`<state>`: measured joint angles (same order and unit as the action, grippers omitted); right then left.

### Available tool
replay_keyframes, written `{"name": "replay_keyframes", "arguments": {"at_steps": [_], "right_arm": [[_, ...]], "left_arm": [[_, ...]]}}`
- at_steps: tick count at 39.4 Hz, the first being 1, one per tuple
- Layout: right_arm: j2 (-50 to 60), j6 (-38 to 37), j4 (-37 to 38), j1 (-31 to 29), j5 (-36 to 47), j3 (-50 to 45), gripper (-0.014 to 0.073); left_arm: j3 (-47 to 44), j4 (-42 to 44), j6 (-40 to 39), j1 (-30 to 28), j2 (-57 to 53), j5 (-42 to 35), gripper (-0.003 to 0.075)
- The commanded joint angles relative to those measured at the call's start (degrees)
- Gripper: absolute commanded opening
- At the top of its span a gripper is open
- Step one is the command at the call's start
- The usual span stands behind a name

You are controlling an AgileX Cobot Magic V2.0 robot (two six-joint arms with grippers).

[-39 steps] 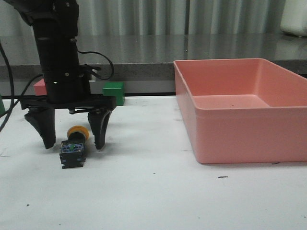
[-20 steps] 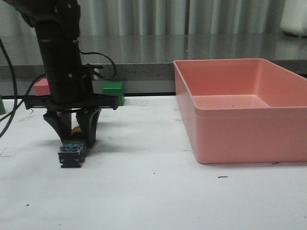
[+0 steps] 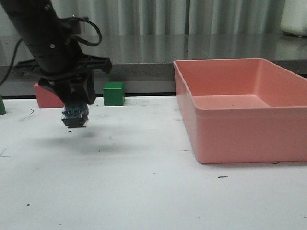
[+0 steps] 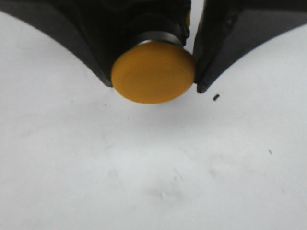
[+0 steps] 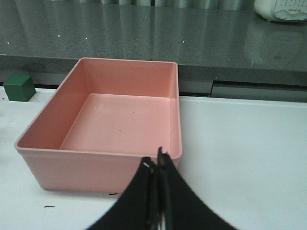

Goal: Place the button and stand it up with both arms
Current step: 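Lift the button with the left gripper and rotate it upright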

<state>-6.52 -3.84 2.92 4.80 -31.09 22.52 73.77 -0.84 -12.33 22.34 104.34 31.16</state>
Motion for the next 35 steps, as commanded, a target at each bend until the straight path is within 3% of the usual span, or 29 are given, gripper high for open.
{"name": "replay_keyframes", "arguments": {"at_steps": [1, 13, 18, 21, 29, 35], "right_arm": [[-0.6, 0.5, 1.0, -0.1, 4.5, 1.5, -0.0068], [-0.6, 0.5, 1.0, -0.1, 4.5, 1.5, -0.0068], [-0.6, 0.5, 1.0, -0.1, 4.5, 1.5, -0.0068], [-0.6, 0.5, 1.0, -0.1, 4.5, 1.5, -0.0068], [-0.6, 0.5, 1.0, -0.1, 4.5, 1.5, -0.0068], [-0.6, 0.5, 1.0, -0.1, 4.5, 1.5, -0.0068]], "left_arm": [[-7.2, 1.9, 0.1, 0.2, -9.2, -15.7, 0.0117], [-30.4, 11.0, 0.2, 0.2, -21.0, -52.9, 0.0117], [-35.8, 11.0, 0.2, 0.2, -21.5, -63.5, 0.0117], [-37.4, 11.0, 0.2, 0.2, -20.9, -67.3, 0.0117], [-38.2, 11.0, 0.3, -0.1, -19.0, -67.4, 0.0117], [-38.3, 11.0, 4.4, -0.2, -15.1, -70.8, 0.0117]]}}
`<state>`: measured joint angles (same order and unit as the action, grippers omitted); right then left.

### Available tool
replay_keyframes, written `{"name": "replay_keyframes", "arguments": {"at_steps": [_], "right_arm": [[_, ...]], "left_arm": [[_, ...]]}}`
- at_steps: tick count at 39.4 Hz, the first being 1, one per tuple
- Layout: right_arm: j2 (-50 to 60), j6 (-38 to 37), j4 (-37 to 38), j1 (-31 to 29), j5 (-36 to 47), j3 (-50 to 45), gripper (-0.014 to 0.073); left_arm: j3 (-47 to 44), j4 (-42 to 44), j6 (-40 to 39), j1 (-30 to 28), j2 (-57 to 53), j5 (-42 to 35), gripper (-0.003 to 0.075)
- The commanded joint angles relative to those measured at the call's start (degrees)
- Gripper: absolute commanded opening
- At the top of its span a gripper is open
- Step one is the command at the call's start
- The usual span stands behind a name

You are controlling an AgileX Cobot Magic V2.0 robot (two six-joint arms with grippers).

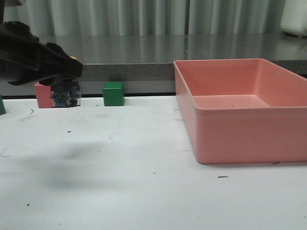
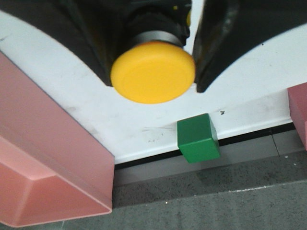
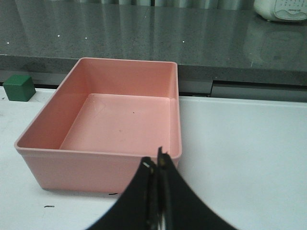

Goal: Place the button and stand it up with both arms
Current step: 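Lift the button with the left gripper and rotate it upright, then lower the upright button onto the table with the left gripper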

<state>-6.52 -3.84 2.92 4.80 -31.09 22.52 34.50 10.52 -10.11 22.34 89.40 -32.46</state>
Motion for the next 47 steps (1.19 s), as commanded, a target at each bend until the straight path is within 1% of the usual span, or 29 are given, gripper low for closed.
{"name": "replay_keyframes", "arguments": {"at_steps": [1, 5, 9, 12, 15, 19, 22, 35, 38, 45, 47], "right_arm": [[-0.6, 0.5, 1.0, -0.1, 4.5, 1.5, -0.0068], [-0.6, 0.5, 1.0, -0.1, 4.5, 1.5, -0.0068], [-0.6, 0.5, 1.0, -0.1, 4.5, 1.5, -0.0068], [-0.6, 0.5, 1.0, -0.1, 4.5, 1.5, -0.0068], [-0.6, 0.5, 1.0, -0.1, 4.5, 1.5, -0.0068], [-0.6, 0.5, 1.0, -0.1, 4.5, 1.5, -0.0068], [-0.6, 0.5, 1.0, -0.1, 4.5, 1.5, -0.0068], [-0.6, 0.5, 1.0, -0.1, 4.5, 1.5, -0.0068], [-0.6, 0.5, 1.0, -0.1, 4.5, 1.5, -0.0068], [-0.6, 0.5, 1.0, -0.1, 4.5, 1.5, -0.0068], [-0.6, 0.5, 1.0, -0.1, 4.5, 1.5, -0.0068]], "left_arm": [[0.8, -0.4, 2.7, -0.2, 0.6, -8.8, 0.0117], [-0.8, -1.9, 6.6, -0.2, 3.0, -17.8, 0.0118], [-3.3, -6.2, 11.2, -0.2, 6.0, -28.4, 0.0118], [-4.6, -8.7, 11.8, -0.2, 8.7, -34.9, 0.0118], [-5.7, -9.1, 11.8, -0.2, 11.4, -39.9, 0.0118], [-6.8, -9.1, 11.8, -0.2, 14.6, -44.5, 0.0118], [-7.3, -9.5, 11.8, -0.2, 16.4, -46.0, 0.0118], [-7.4, -10.1, 11.8, -0.2, 17.7, -46.0, 0.0120], [-7.4, -10.1, 11.8, -0.2, 17.7, -45.9, 0.0136], [-7.5, -10.5, 11.8, -0.2, 17.9, -45.6, 0.0212], [-7.5, -10.5, 11.8, -0.2, 17.9, -45.6, 0.0216]]}}
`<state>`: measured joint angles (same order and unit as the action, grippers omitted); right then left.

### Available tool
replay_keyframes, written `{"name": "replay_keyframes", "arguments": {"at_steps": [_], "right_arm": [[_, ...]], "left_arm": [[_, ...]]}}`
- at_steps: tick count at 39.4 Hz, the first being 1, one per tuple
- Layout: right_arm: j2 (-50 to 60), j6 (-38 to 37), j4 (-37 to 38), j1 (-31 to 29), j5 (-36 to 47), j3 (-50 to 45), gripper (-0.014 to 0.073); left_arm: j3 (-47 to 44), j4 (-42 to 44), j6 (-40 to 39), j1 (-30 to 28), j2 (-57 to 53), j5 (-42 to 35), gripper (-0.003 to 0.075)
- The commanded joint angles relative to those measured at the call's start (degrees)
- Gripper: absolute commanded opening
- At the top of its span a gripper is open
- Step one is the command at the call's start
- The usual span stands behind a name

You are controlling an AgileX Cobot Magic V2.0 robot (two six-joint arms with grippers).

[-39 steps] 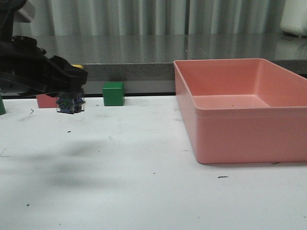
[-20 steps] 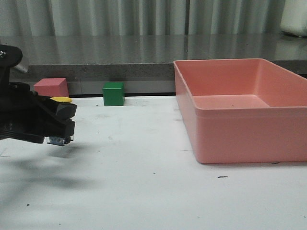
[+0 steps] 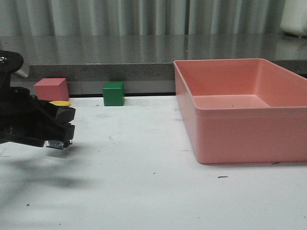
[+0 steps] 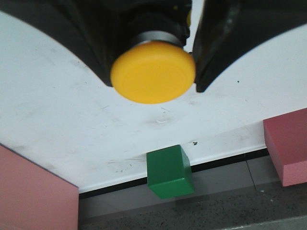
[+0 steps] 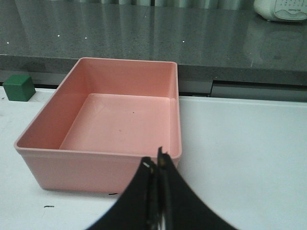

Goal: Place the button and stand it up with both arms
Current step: 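Lower the upright button onto the table with the left gripper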

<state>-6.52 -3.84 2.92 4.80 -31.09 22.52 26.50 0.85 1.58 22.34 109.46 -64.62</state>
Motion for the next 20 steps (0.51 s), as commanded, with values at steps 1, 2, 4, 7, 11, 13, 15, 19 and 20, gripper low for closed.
{"name": "replay_keyframes", "arguments": {"at_steps": [1, 2, 4, 7, 11, 13, 15, 19, 20], "right_arm": [[-0.6, 0.5, 1.0, -0.1, 4.5, 1.5, -0.0068], [-0.6, 0.5, 1.0, -0.1, 4.5, 1.5, -0.0068], [-0.6, 0.5, 1.0, -0.1, 4.5, 1.5, -0.0068], [-0.6, 0.5, 1.0, -0.1, 4.5, 1.5, -0.0068], [-0.6, 0.5, 1.0, -0.1, 4.5, 1.5, -0.0068], [-0.6, 0.5, 1.0, -0.1, 4.5, 1.5, -0.0068], [-0.6, 0.5, 1.0, -0.1, 4.5, 1.5, -0.0068], [-0.6, 0.5, 1.0, -0.1, 4.5, 1.5, -0.0068], [-0.6, 0.5, 1.0, -0.1, 4.5, 1.5, -0.0068]], "left_arm": [[0.5, -0.9, 0.1, -0.2, -2.1, -13.5, 0.0216], [0.5, -0.9, 0.1, -0.2, -2.1, -13.3, 0.0216], [0.5, -0.9, 0.1, -0.2, -2.1, -13.2, 0.0216], [0.5, -0.9, 0.1, -0.2, -2.1, -12.2, 0.0216], [0.5, -0.9, 0.1, -0.2, -2.1, -10.7, 0.0216], [0.5, -0.9, 0.1, -0.2, -2.1, -10.7, 0.0216], [0.5, -0.9, 0.1, -0.2, -2.1, -10.9, 0.0216], [0.5, -0.9, 0.1, -0.2, -2.1, -10.1, 0.0216], [0.5, -0.9, 0.1, -0.2, -2.1, -9.5, 0.0216]]}}
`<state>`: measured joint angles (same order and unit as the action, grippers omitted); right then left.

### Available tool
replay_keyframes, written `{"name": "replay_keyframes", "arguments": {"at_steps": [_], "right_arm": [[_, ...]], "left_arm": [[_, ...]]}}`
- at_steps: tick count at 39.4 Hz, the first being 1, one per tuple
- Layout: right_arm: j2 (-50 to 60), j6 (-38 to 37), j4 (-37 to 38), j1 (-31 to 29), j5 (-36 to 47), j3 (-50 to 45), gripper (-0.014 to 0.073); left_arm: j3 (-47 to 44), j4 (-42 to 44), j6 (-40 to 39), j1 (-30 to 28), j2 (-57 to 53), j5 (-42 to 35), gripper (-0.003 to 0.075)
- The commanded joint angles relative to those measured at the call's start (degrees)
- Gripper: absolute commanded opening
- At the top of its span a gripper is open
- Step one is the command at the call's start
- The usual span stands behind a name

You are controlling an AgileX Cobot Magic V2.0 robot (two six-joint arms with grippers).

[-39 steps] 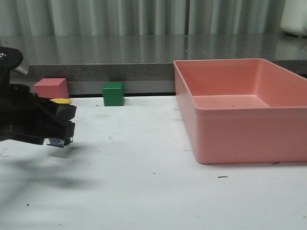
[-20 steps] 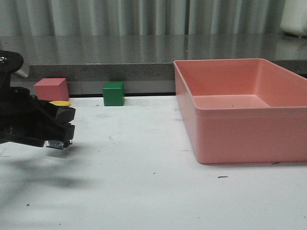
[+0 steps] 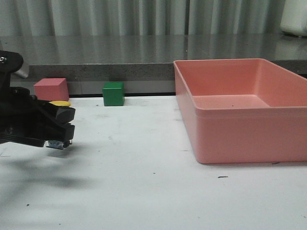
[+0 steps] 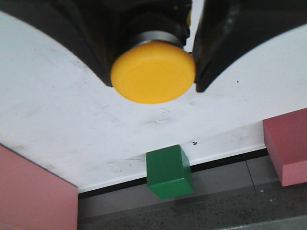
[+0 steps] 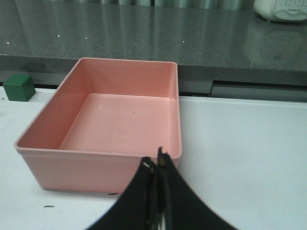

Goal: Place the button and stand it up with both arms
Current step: 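Lower the upright button onto the table with the left gripper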

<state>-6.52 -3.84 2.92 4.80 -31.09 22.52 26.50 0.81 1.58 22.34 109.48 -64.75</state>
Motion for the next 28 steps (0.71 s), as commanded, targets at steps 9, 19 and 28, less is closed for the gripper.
{"name": "replay_keyframes", "arguments": {"at_steps": [9, 19, 28], "right_arm": [[-0.6, 0.5, 1.0, -0.1, 4.5, 1.5, -0.0068], [-0.6, 0.5, 1.0, -0.1, 4.5, 1.5, -0.0068], [-0.6, 0.5, 1.0, -0.1, 4.5, 1.5, -0.0068]], "left_arm": [[0.3, -0.8, 0.1, -0.2, 0.4, -10.3, 0.0216], [-0.8, -0.8, 0.1, -0.1, 0.8, -13.6, 0.0216], [-1.1, -0.8, 0.1, -0.1, 0.8, -13.6, 0.0311]]}}
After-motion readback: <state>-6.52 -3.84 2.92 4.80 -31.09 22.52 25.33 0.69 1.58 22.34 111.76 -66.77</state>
